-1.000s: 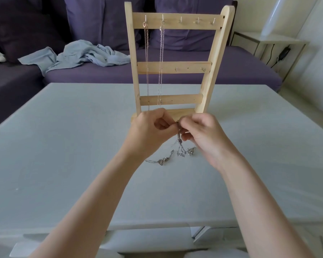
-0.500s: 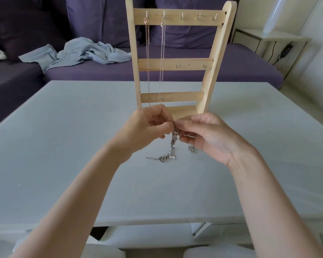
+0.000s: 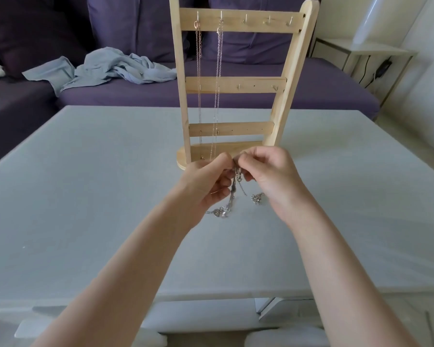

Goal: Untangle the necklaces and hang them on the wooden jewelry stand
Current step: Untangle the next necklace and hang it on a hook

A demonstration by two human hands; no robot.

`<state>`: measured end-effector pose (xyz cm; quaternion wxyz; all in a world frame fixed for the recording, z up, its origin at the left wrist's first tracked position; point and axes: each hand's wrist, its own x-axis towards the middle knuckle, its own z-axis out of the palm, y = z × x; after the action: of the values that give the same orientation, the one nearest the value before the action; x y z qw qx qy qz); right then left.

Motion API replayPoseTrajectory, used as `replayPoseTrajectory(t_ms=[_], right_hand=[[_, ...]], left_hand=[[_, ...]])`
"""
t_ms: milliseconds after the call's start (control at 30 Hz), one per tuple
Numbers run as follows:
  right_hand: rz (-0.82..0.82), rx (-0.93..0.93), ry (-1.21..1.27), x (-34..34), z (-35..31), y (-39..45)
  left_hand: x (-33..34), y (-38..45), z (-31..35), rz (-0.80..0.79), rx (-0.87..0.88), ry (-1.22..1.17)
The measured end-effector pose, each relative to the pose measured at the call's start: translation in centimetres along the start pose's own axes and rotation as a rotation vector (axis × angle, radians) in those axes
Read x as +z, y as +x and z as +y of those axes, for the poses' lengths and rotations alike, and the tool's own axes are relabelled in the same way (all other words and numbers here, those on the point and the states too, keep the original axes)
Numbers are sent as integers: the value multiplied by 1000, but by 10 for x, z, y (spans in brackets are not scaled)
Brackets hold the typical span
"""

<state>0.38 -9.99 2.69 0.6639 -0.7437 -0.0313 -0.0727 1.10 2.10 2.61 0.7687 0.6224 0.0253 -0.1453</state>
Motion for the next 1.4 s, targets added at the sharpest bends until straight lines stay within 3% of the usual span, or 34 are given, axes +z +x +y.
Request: replayPoseTrajectory(t_ms=[100,267,533,700,1033,1133,1333,1400], right_hand=[[61,-39,-34,1,-3,0],[-46,63,128,-2,-5,1],[-115,93,96,-14,-4,0],[-152,97,65,-20,-3,-1],[-68,6,-119,-17,1,-4],[-32,-21,-105,-17,-1,-3],[-52,4,49,-8,-4,-2],[-60,26,83,-6,-4,-1]], left_hand=[[4,2,0,22,-1,-115],[14,1,-6,81,82,-166],[11,3,-3,99,111,-18],[7,1,-3,-7,57,36],[7,-2,-2,53,172,440],[8,-3,0,39,110,350],[12,-5,6,-20,-54,-207],[12,-6,5,-33,-15,-161]])
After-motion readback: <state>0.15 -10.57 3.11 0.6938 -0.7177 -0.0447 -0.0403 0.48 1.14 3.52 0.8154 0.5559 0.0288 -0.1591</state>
